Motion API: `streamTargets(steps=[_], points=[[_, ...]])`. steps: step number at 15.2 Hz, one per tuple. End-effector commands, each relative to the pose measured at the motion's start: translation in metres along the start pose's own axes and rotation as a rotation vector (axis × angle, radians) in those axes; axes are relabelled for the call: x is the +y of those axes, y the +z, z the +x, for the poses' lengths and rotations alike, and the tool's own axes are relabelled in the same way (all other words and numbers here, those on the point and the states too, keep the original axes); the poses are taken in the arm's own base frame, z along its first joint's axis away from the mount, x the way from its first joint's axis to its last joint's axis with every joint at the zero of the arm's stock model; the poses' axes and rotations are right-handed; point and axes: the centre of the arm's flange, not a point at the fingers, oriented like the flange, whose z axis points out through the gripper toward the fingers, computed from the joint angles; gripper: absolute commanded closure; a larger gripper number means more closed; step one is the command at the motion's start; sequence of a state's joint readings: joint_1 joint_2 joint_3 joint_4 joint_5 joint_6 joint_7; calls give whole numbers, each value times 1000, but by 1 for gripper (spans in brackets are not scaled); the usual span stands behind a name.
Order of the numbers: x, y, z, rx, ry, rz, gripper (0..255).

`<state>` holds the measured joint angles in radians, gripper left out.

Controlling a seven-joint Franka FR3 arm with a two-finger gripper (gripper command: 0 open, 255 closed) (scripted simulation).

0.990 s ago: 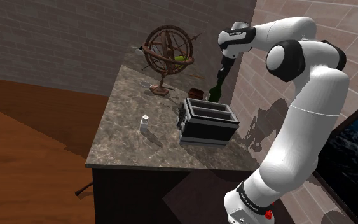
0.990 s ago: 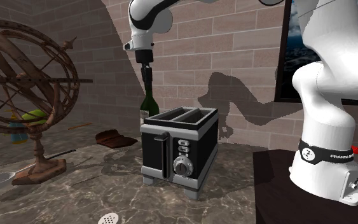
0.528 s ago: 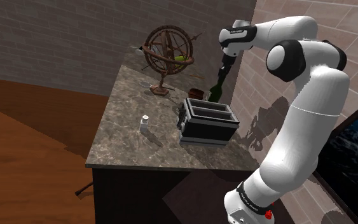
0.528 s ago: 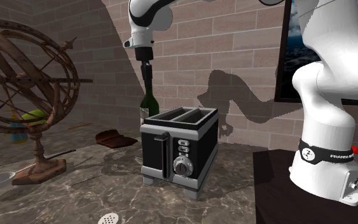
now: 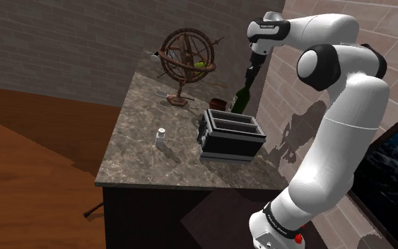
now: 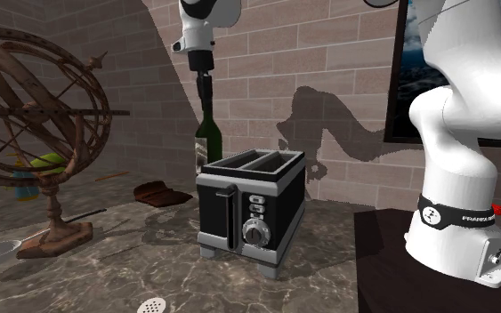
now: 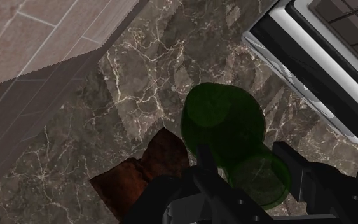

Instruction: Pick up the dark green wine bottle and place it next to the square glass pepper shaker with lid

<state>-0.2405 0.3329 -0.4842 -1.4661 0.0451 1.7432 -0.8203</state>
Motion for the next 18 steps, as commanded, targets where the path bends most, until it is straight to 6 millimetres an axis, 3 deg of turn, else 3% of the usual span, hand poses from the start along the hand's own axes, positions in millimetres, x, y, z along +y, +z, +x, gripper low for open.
streamTargets(steps=[1,18], points=[[0,-11,-2,0,0,0,255],[6,-100,-10,0,0,0,255]])
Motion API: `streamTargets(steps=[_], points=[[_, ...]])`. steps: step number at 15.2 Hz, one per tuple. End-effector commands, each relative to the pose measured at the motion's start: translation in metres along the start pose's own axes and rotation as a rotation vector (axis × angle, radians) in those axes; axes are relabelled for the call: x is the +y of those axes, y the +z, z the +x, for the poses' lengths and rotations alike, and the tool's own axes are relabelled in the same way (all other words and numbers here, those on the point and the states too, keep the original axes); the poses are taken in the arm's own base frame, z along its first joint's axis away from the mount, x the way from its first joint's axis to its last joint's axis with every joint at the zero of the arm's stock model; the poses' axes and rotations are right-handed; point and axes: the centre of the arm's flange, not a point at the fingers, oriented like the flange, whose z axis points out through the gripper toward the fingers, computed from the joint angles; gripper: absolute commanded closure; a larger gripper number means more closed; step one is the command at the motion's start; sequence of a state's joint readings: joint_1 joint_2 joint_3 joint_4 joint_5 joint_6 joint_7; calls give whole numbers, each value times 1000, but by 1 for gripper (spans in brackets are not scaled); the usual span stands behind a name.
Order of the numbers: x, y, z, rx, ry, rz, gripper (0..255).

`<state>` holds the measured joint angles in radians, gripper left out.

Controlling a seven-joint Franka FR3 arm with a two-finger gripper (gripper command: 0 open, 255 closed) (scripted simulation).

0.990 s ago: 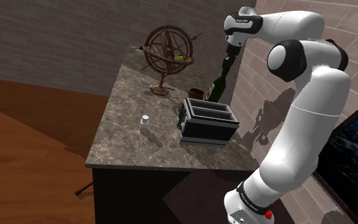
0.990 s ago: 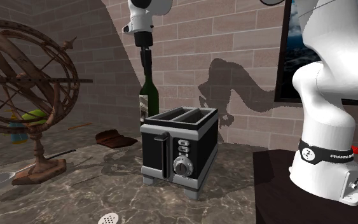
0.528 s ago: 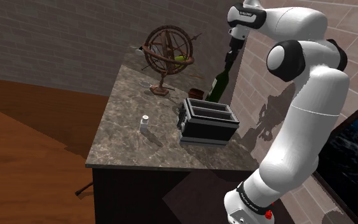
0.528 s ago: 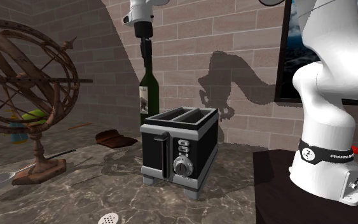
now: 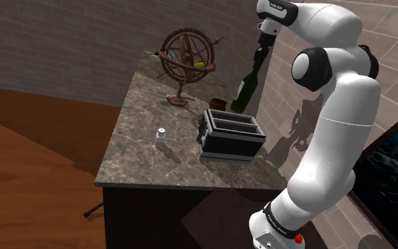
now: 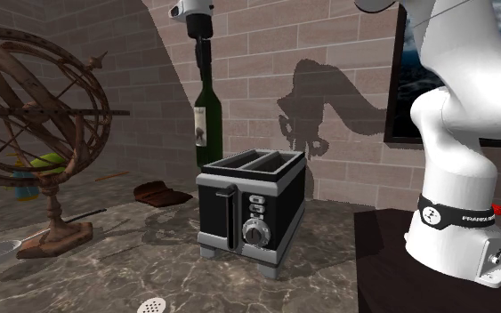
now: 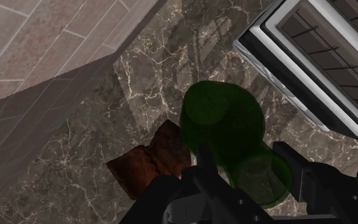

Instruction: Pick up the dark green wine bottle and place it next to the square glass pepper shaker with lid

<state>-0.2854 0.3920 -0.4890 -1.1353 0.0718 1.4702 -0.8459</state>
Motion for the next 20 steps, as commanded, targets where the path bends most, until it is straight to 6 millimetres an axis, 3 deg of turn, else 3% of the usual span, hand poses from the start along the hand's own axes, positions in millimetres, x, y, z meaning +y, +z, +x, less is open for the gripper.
streamTargets(steps=[1,3,20], points=[[1,-10,-2,0,0,0,255],[1,-16,-2,0,0,0,255],[-214,-35,57,0,0,0,255]])
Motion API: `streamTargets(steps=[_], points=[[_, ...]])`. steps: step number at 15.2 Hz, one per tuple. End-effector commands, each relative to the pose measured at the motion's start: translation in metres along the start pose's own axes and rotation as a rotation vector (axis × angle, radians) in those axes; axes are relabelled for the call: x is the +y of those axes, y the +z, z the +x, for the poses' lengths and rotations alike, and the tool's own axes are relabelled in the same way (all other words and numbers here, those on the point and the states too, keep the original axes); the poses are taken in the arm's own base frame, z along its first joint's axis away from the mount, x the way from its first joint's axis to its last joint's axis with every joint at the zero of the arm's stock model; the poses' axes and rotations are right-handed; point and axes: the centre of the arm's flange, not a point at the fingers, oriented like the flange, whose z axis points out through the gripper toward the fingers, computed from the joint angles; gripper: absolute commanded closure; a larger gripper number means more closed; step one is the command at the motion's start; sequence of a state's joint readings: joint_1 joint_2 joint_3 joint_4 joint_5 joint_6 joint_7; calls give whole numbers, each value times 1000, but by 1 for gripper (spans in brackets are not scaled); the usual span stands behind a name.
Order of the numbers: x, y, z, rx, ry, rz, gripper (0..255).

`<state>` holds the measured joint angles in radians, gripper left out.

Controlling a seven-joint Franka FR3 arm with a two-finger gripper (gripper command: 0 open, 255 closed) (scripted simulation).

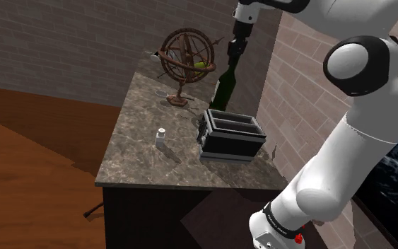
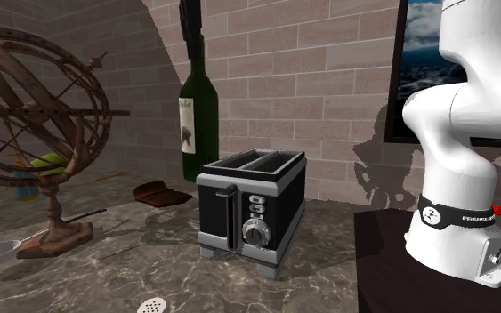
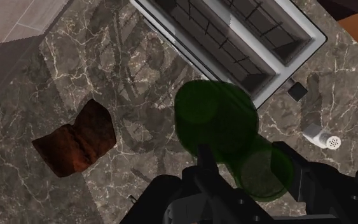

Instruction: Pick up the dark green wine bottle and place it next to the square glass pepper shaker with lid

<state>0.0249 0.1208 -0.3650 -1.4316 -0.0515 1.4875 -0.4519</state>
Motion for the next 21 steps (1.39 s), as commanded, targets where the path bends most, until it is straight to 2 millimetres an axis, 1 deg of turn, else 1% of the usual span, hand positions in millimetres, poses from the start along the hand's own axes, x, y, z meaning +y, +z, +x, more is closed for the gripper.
streamTargets(steps=[1,21], points=[[-24,-3,6,0,1,0,255],[-278,-25,77,0,1,0,255]])
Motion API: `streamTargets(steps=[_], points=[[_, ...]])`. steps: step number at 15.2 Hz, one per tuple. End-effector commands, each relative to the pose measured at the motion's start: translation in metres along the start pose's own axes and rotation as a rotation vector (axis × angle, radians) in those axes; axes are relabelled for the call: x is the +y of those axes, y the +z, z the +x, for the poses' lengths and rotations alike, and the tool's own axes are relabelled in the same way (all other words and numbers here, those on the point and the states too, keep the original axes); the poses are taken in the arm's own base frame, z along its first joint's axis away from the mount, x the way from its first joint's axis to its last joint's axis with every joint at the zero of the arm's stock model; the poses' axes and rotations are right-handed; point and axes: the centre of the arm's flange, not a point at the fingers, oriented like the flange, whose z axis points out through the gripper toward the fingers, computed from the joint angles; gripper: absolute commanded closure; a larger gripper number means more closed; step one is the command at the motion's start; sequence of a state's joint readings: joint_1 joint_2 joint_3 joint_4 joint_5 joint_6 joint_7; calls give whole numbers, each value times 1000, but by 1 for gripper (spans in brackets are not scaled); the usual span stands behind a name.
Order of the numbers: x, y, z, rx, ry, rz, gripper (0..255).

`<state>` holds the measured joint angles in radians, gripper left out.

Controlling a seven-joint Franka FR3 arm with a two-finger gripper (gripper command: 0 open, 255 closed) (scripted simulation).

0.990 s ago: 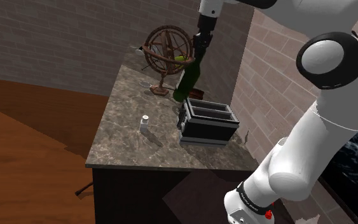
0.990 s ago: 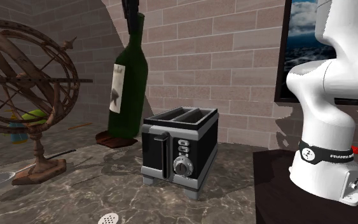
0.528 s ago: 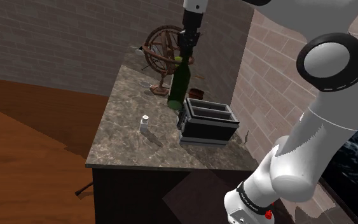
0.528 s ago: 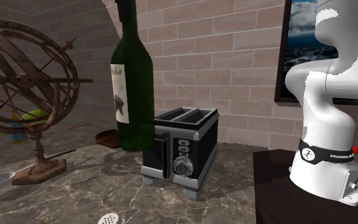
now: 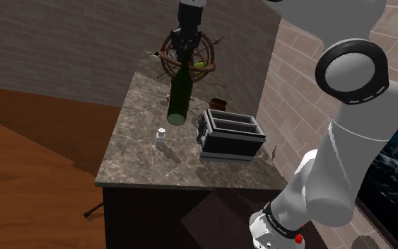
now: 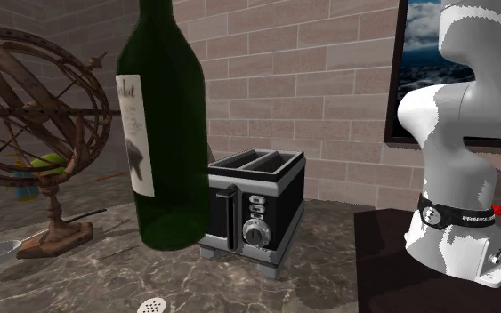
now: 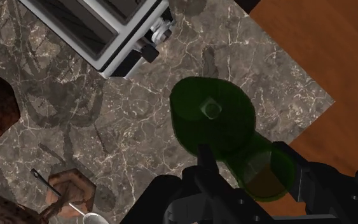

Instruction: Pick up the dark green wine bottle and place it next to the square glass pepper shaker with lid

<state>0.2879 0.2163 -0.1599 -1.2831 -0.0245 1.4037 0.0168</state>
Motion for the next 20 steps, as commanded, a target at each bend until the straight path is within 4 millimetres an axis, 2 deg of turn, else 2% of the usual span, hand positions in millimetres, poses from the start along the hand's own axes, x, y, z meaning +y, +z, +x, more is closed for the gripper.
streamTargets(steps=[1,9,10,20], points=[[-26,-2,6,0,1,0,255],[-127,-11,34,0,1,0,255],[-152,-13,41,0,1,0,255],[-155,39,46,0,1,0,255]])
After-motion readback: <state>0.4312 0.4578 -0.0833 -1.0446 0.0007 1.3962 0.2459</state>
